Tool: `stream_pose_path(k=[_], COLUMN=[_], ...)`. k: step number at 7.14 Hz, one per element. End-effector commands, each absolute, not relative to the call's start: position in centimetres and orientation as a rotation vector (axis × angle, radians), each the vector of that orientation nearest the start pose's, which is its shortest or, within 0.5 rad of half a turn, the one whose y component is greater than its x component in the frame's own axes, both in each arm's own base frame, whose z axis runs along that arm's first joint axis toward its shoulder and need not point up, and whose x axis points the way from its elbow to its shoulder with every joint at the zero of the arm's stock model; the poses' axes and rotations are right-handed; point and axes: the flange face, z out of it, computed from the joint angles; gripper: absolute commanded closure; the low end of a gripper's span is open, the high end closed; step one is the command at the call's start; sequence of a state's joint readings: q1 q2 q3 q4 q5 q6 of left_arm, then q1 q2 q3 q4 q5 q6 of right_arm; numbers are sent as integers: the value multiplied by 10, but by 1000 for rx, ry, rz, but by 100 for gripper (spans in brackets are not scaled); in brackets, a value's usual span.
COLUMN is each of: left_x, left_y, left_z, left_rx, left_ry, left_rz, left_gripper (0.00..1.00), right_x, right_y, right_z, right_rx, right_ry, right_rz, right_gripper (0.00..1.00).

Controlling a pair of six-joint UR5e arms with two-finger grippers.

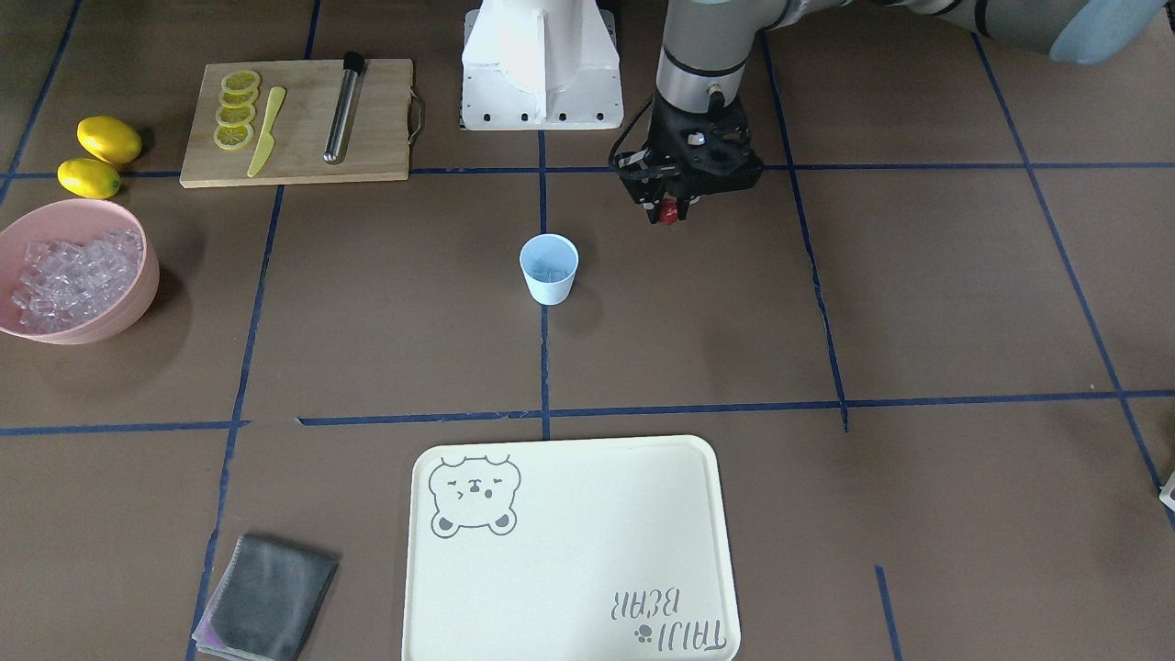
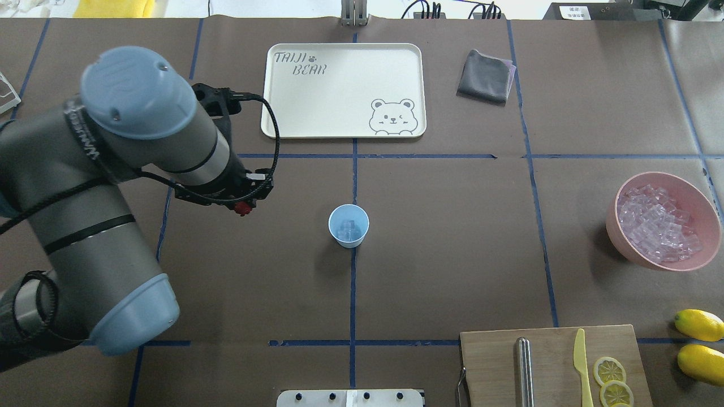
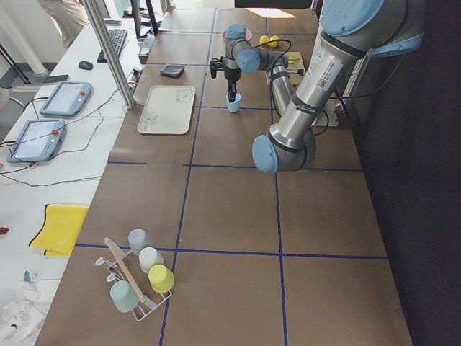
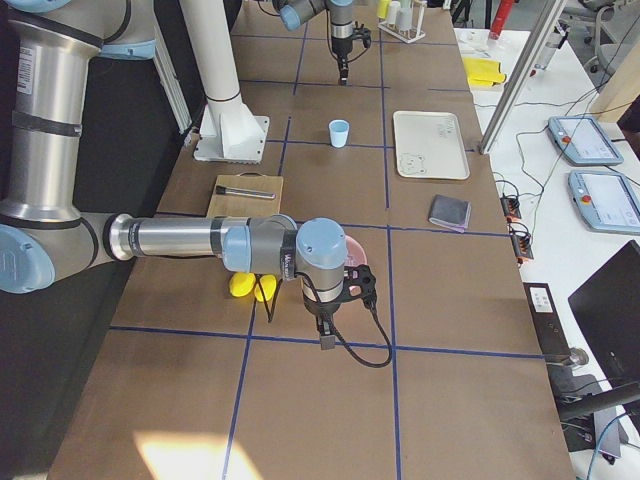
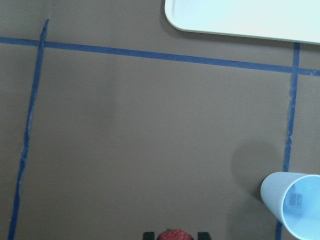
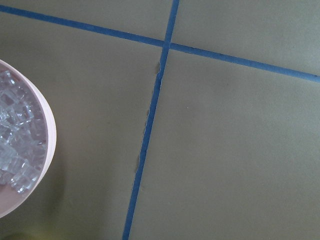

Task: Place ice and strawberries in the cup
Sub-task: 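Carry the strawberry with the left gripper over the blue cup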

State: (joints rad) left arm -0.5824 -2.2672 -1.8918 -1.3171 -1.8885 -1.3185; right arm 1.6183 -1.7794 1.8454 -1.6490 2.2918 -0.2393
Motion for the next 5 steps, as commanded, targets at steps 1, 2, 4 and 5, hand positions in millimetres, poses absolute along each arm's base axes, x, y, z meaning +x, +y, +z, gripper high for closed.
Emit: stream_pose_path(k=[1,2,4,5], left_x=[520,536,555,559], left_y=[-440,-440,-416,-412], left_z=[132,123,122,121], left_rx=[41,29,14,11], left_ry=[813,809,811,811], left_rz=[-227,-228,-202,-194], left_gripper=[100,100,97,87], right_x=[87,87,87,87], right_y=[-398,-398,-398,-398], right_z=[628,628,629,629], right_rx=[92,92,90,90], right_ry=[-716,-716,-716,-716], right_rz=[-179,-179,-178,-178], right_gripper=[0,0,0,0])
